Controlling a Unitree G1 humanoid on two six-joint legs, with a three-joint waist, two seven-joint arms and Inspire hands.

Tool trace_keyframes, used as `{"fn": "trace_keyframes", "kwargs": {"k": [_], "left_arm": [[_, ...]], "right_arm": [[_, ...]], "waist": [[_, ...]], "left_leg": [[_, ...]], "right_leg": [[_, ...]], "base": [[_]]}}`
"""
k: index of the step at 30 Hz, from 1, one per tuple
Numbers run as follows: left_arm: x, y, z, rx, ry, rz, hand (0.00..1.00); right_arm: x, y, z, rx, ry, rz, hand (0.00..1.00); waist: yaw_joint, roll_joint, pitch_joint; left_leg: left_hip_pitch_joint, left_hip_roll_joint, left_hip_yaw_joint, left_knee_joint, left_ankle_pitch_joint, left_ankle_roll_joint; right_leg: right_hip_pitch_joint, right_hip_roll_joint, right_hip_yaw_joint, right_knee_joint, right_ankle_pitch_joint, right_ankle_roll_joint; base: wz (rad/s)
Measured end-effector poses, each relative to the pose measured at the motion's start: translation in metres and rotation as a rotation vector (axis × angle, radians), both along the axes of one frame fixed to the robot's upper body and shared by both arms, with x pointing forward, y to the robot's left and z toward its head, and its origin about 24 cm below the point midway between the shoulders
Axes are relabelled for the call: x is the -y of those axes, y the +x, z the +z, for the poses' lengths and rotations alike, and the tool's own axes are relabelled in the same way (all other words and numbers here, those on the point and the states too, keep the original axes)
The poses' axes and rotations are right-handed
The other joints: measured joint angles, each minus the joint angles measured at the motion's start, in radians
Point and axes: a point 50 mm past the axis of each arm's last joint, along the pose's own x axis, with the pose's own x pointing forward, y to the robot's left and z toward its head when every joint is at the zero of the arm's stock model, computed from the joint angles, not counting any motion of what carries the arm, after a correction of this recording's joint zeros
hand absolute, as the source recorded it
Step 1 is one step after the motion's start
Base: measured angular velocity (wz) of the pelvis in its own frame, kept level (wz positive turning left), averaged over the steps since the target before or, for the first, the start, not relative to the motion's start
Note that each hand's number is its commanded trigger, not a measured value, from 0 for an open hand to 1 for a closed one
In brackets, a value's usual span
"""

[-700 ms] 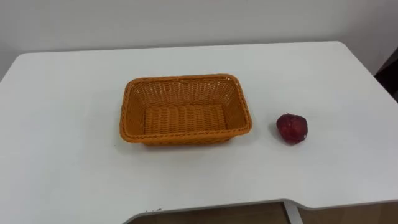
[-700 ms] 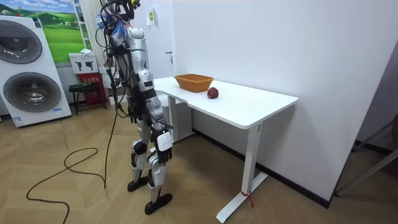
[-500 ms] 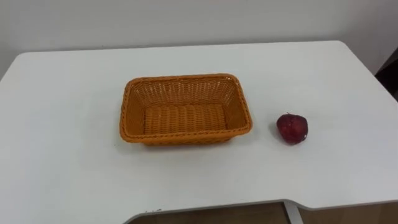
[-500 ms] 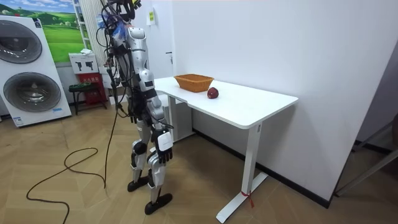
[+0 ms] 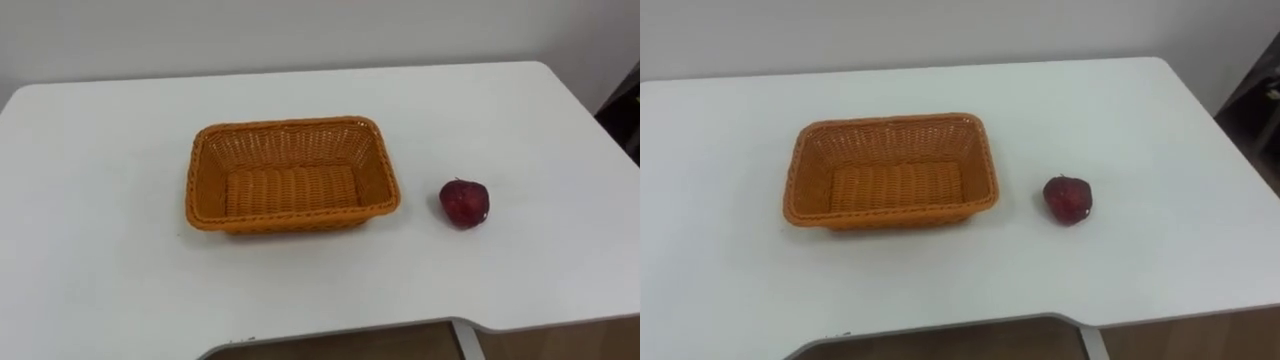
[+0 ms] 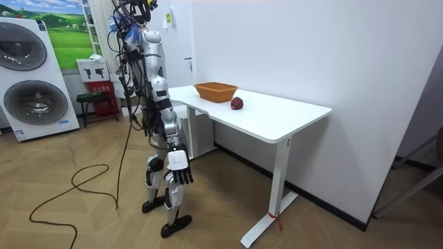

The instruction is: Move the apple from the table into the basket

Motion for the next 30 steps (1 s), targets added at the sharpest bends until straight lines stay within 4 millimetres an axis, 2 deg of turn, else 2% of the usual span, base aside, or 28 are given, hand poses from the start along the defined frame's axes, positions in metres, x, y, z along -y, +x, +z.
{"fn": "trace_keyframes", "kwargs": {"k": [1, 4, 7, 8, 10, 11, 14, 15, 19, 22, 23, 28, 30], "left_arm": [[-0.003, -0.005, 0.002, 0.006, 0.014, 0.028, 0.0], [-0.012, -0.012, 0.006, 0.026, 0.053, 0.063, 0.0], [-0.019, -0.011, 0.009, 0.052, 0.083, 0.07, 0.0], [-0.019, -0.011, 0.009, 0.053, 0.087, 0.067, 0.0], [-0.017, -0.013, 0.009, 0.055, 0.09, 0.069, 0.0], [-0.018, -0.013, 0.009, 0.054, 0.09, 0.064, 0.0], [-0.019, -0.013, 0.01, 0.052, 0.093, 0.061, 0.0], [-0.019, -0.013, 0.01, 0.052, 0.093, 0.059, 0.0], [-0.018, -0.011, 0.01, 0.06, 0.091, 0.046, 0.0], [-0.013, -0.012, 0.008, 0.041, 0.074, 0.0, 0.0], [-0.013, -0.012, 0.008, 0.04, 0.072, -0.004, 0.0], [-0.009, -0.01, 0.007, 0.037, 0.047, -0.04, 0.0], [-0.01, -0.005, 0.007, 0.053, 0.043, -0.062, 0.0]], "right_arm": [[0.009, 0.014, 0.005, 0.084, -0.03, -0.144, 0.0], [0.036, 0.036, 0.021, 0.237, -0.13, -0.368, 0.0], [0.063, 0.053, 0.041, 0.326, -0.246, -0.494, 0.0], [0.067, 0.056, 0.045, 0.335, -0.268, -0.505, 0.0], [0.08, 0.079, 0.065, 0.388, -0.344, -0.532, 0.0], [0.083, 0.085, 0.07, 0.398, -0.363, -0.53, 0.0], [0.097, 0.11, 0.104, 0.455, -0.495, -0.506, 0.0], [0.1, 0.123, 0.122, 0.503, -0.553, -0.484, 0.0], [0.102, 0.152, 0.181, 0.648, -0.785, -0.413, 0.0], [0.1, 0.164, 0.209, 0.707, -0.908, -0.356, 0.0], [0.099, 0.165, 0.212, 0.711, -0.932, -0.344, 0.0], [0.082, 0.178, 0.236, 0.779, -1.105, -0.202, 0.0], [0.07, 0.185, 0.244, 0.85, -1.131, -0.114, 0.0]], "waist": [[-0.011, 0.0, -0.0003], [-0.036, -0.004, -0.0033], [-0.037, -0.007, -0.0047], [-0.037, -0.008, -0.0059], [-0.035, -0.004, -0.0104], [-0.036, -0.005, -0.0101], [-0.036, -0.006, -0.0104], [-0.035, -0.006, -0.0104], [-0.031, -0.016, -0.0089], [-0.022, -0.022, -0.0076], [-0.02, -0.019, -0.0059], [-0.006, -0.017, -0.0087], [-0.007, -0.006, -0.0141]], "left_leg": [[0.001, 0.0, 0.006, 0.0, 0.0, 0.0], [0.005, 0.0, 0.011, 0.001, -0.001, 0.0], [0.004, 0.0, 0.013, 0.001, -0.001, 0.001], [0.004, 0.0, 0.014, 0.0, -0.001, 0.001], [-0.013, 0.0, 0.027, 0.002, 0.0, 0.001], [-0.018, 0.0, 0.028, 0.004, 0.0, 0.001], [-0.023, 0.0, 0.028, 0.016, 0.0, 0.001], [-0.024, 0.0, 0.028, 0.02, 0.0, 0.001], [-0.039, 0.0, 0.016, 0.031, 0.0, 0.001], [-0.042, -0.001, 0.01, 0.031, 0.0, 0.001], [-0.042, -0.001, 0.009, 0.031, 0.0, 0.001], [-0.045, 0.0, 0.009, 0.028, 0.0, 0.001], [-0.049, 0.001, 0.01, 0.028, 0.0, 0.001]], "right_leg": [[-0.002, -0.001, -0.002, 0.001, 0.0, 0.0], [0.0, -0.001, -0.004, 0.006, 0.001, 0.001], [-0.003, -0.001, -0.003, 0.006, 0.001, 0.002], [-0.005, 0.0, -0.001, 0.008, 0.001, 0.002], [-0.032, 0.0, -0.002, 0.024, 0.001, 0.002], [-0.035, 0.0, -0.005, 0.027, 0.001, 0.002], [-0.04, -0.002, -0.01, 0.037, 0.001, 0.002], [-0.047, -0.002, -0.01, 0.037, 0.001, 0.002], [-0.05, -0.005, -0.023, 0.03, 0.001, 0.002], [-0.05, -0.007, -0.029, 0.032, 0.001, 0.002], [-0.05, -0.006, -0.03, 0.032, 0.001, 0.002], [-0.054, -0.005, -0.029, 0.032, 0.001, 0.002], [-0.062, -0.003, -0.027, 0.034, 0.004, 0.001]], "base": [[-0.16], [-0.06], [-0.03], [-0.12], [-0.2], [-0.09], [-0.01], [0.0], [0.09], [0.08], [0.0], [0.0], [-0.04]]}}
